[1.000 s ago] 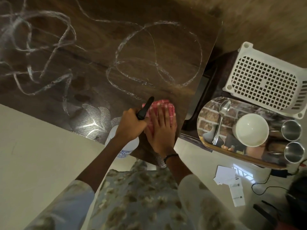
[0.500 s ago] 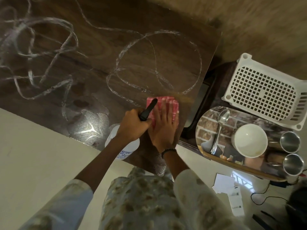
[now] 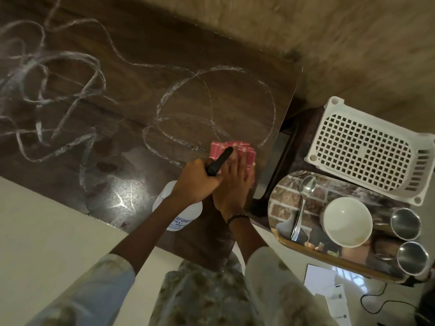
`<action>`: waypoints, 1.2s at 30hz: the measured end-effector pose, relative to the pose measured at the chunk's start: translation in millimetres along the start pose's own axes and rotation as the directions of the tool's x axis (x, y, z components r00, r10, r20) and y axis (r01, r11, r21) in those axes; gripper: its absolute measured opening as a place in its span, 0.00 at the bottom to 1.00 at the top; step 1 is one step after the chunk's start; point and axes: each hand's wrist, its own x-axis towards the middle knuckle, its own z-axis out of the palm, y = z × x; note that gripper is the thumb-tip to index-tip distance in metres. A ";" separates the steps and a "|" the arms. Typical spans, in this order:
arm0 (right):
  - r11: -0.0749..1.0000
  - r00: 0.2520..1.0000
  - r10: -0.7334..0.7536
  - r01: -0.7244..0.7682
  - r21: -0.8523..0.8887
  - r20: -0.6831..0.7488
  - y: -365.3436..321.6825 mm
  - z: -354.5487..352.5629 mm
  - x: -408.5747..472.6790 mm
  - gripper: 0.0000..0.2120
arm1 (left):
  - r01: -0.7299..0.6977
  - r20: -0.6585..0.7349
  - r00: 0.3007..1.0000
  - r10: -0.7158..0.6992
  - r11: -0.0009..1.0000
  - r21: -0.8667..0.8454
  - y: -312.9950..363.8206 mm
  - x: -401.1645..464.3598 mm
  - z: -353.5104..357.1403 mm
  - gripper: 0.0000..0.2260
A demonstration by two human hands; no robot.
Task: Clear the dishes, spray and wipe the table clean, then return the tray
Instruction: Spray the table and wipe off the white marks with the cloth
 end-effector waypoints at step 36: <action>0.966 0.967 0.235 -0.222 0.135 -0.094 43.3 -19.1 93.1 0.32 | 0.054 -0.019 0.998 -0.054 0.998 -0.019 25.8 59.6 -17.4 0.06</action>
